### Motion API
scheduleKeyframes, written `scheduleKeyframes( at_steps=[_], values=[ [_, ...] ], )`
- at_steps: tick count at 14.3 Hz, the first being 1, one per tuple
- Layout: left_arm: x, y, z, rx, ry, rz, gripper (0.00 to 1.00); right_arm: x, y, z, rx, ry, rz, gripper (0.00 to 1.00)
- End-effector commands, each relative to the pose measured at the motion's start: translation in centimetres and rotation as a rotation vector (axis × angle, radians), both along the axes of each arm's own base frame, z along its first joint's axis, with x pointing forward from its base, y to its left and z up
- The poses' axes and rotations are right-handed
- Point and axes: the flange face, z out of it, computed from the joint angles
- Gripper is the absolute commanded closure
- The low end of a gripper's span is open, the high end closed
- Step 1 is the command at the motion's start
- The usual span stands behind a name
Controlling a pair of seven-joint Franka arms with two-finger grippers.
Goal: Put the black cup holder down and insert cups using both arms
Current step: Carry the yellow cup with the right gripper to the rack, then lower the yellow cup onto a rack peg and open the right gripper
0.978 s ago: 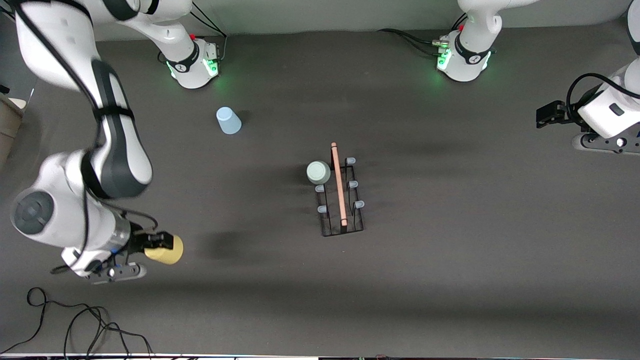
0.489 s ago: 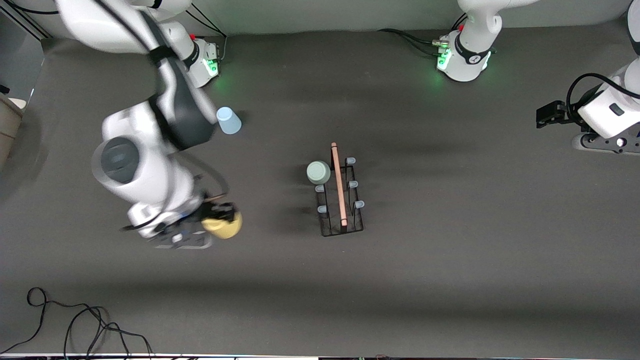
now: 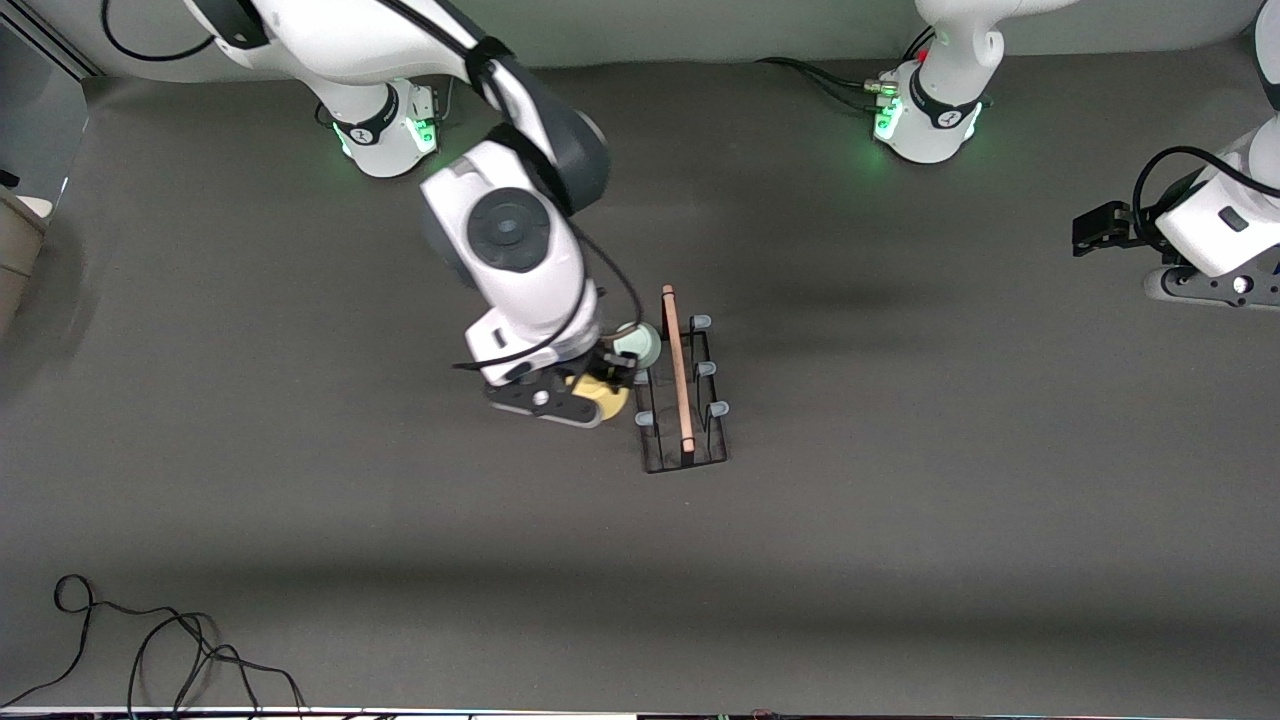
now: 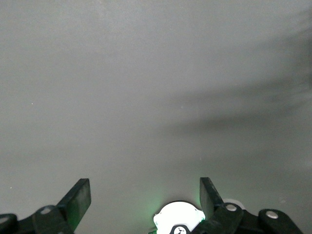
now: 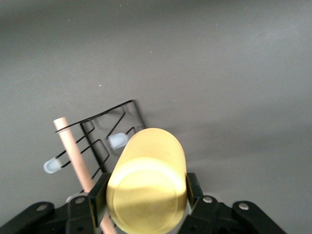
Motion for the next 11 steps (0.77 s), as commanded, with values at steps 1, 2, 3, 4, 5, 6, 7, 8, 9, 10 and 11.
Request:
scheduleKeyframes(
  at_steps=[1,2,3,4,5,6,7,8,9,10,11],
  values=[
    [-0.7,-0.2,0.5,0.004,-0.006,0.012,0.01,0.5,2.6,-1.2,-0.007,-0.029,-0.054,0.73],
    [-0.7,-0.1,0.5,0.006,-0.006,0.012,0.01,0.7,2.9,-1.6,-0.002,-0.036,-0.059,0.73],
    [-0.7,-0.1,0.5,0.006,-0.006,0.012,0.01,0.9,2.9,-1.7,0.002,-0.051,-0.059,0.73],
    [-0.7,-0.2,0.5,0.006,-0.006,0.01,0.01,1.1,3.1,-2.6,-0.004,-0.06,-0.056,0.73],
    [-0.7,-0.2,0.5,0.006,-0.008,0.01,0.01,1.1,3.3,-3.2,-0.003,-0.062,-0.055,0.73],
    [-0.7,-0.2,0.5,0.004,-0.006,0.012,0.01,1.3,3.4,-4.1,-0.001,-0.064,-0.054,0.73],
    [-0.7,-0.2,0.5,0.006,-0.006,0.01,0.01,1.1,3.9,-4.5,0.0,-0.07,-0.047,0.73],
    [-0.7,-0.2,0.5,0.006,-0.006,0.01,0.01,1.1,4.2,-5.2,0.002,-0.072,-0.044,0.73],
    [-0.7,-0.2,0.5,0.004,-0.006,0.01,0.01,1.1,4.4,-5.6,0.004,-0.076,-0.043,0.73],
    [-0.7,-0.1,0.5,0.006,-0.006,0.012,0.01,1.2,4.4,-5.8,0.009,-0.081,-0.049,0.73],
    [-0.7,-0.2,0.5,0.004,-0.008,0.01,0.01,1.3,4.5,-6.5,0.011,-0.083,-0.051,0.73]
  ],
)
